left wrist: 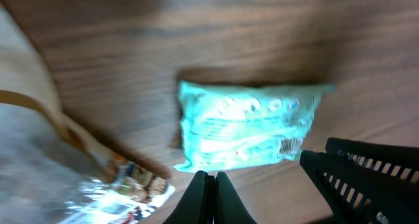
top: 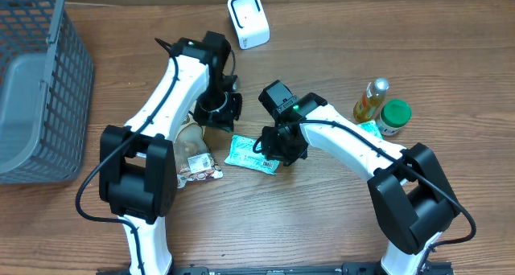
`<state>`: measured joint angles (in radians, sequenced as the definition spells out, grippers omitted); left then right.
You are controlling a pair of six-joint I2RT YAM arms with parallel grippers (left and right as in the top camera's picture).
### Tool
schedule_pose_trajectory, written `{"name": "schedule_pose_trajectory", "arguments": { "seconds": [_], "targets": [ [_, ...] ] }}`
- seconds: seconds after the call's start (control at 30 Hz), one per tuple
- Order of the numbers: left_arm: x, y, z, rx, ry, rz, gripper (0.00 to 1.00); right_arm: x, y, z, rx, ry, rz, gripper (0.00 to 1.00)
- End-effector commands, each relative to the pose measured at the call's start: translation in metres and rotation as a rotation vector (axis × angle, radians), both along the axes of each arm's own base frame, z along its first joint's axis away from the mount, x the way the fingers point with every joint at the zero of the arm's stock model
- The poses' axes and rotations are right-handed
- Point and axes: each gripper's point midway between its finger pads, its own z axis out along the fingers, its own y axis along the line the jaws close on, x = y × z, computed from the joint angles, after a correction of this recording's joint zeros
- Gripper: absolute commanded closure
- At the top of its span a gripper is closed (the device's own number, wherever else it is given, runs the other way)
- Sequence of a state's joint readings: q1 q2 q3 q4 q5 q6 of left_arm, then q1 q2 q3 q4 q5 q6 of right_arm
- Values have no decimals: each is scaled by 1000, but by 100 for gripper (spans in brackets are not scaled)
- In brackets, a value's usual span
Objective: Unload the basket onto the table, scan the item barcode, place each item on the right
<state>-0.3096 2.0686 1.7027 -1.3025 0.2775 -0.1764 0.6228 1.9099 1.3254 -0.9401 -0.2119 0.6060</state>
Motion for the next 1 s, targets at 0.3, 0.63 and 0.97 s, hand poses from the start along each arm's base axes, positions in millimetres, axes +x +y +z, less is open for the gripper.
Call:
{"name": "schedule_pose_trajectory", "arguments": {
  "seconds": [0.3, 0.63, 0.97],
  "targets": [
    [-37, 0, -57, 116, 31, -107, 96, -33, 6, -24, -14, 23, -36, 87],
    [32, -1, -62, 165, -255, -39, 92, -31, 33, -17, 121, 28, -12, 83],
    [3, -25, -12, -8, -60, -40, 96, -34, 44, 3, 175, 46, 99, 78]
  ]
}}
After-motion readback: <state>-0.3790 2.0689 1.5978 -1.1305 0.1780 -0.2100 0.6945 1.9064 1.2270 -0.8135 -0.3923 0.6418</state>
